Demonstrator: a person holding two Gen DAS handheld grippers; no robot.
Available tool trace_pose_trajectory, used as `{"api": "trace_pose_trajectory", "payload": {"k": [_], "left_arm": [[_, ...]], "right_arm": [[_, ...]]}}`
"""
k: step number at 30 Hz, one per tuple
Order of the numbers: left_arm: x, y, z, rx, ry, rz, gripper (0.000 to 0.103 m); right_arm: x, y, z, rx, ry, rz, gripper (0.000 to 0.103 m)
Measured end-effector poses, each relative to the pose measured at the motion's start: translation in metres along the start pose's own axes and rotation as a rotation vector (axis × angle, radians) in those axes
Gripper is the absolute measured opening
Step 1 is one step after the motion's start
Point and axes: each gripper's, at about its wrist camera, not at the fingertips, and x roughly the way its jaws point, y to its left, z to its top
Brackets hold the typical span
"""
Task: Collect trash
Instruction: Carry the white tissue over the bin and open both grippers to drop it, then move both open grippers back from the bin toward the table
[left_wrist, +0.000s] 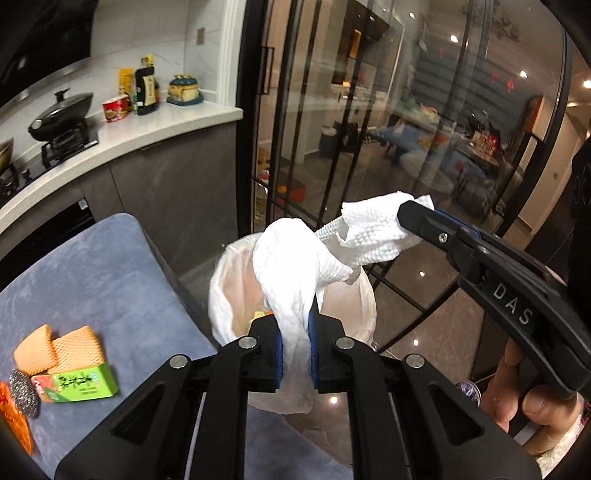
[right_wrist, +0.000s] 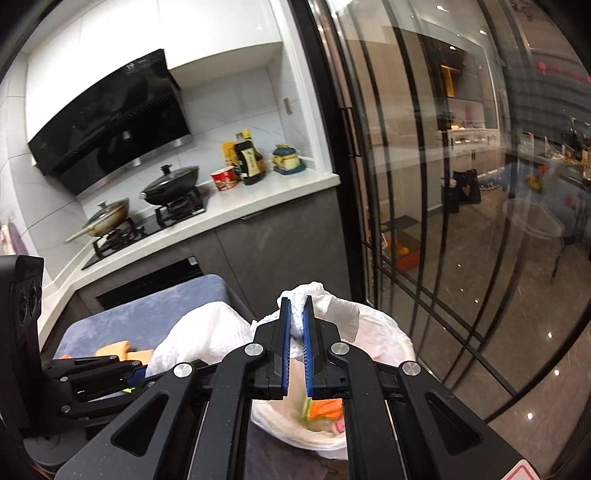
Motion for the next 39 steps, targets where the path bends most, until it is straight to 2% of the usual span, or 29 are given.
{"api": "trace_pose_trajectory", "payload": {"k": [10,18,19,20,22,24,26,28,36,39], "left_arm": [[0.044,-0.009,-0.002,0.015,0.074,0.011,0.010],[0.056,-0.010,-0.001,0.007,0.088,0.022,0.012],[0.057,-0.009,-0.001,0.007,0.090,0.023,0.016],[0.057,-0.008,0.000,0.005,0.091,0.026,0.026],[0.054,-0.007,0.001,-0.002,0.072,0.033,0.039],[0.050,-0.006,0.002,-0.006,0.052,0.044,0.052],[0.046,-0.003,0.003,-0.018,0.037,0.050,0.056],[0.043,0.000,0.004,-0.027,0.030,0.051,0.056],[0.028,0.015,0.006,-0.068,-0.003,0.074,0.060],[0.019,0.020,0.006,-0.081,-0.016,0.088,0.061]], "right_arm": [[0.026,-0.022,-0.005,0.019,0.050,-0.039,0.006],[0.037,-0.030,-0.006,0.035,0.056,-0.066,0.011],[0.038,-0.031,-0.006,0.036,0.057,-0.068,0.014],[0.038,-0.032,-0.005,0.039,0.056,-0.071,0.017],[0.037,-0.032,-0.005,0.042,0.049,-0.074,0.026],[0.034,-0.032,-0.006,0.040,0.040,-0.075,0.028],[0.032,-0.030,-0.005,0.037,0.035,-0.074,0.030],[0.030,-0.029,-0.005,0.035,0.030,-0.072,0.035],[0.022,-0.018,-0.003,0.024,0.005,-0.059,0.042],[0.017,-0.010,-0.003,0.013,-0.009,-0.055,0.049]]}}
